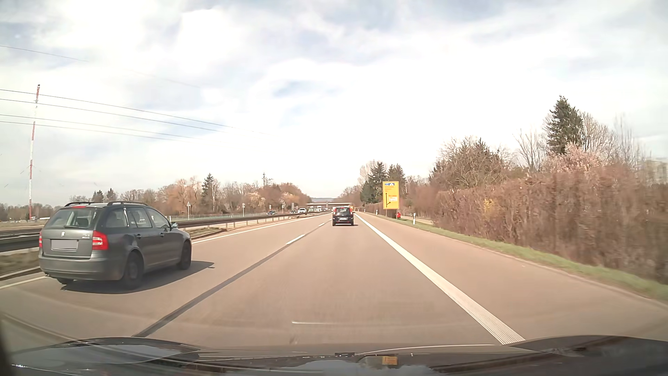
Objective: Follow the waypoints while adhering to traffic rules and regulations
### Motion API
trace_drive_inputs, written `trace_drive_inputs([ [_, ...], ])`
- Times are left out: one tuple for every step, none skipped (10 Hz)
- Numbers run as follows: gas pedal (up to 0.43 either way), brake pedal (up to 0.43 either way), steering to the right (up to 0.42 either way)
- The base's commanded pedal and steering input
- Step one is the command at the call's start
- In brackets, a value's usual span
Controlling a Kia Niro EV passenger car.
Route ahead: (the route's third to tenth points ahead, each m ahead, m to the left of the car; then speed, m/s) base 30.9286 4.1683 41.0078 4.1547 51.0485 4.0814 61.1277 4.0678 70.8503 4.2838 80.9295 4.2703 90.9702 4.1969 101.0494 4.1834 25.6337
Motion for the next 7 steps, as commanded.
trace_drive_inputs([
  [0.197,0.0,0.0],
  [0.197,0.0,0.0],
  [0.209,0.0,0.0],
  [0.209,0.0,0.0],
  [0.209,0.0,0.0],
  [0.22,0.0,0.0],
  [0.22,0.0,0.0],
])
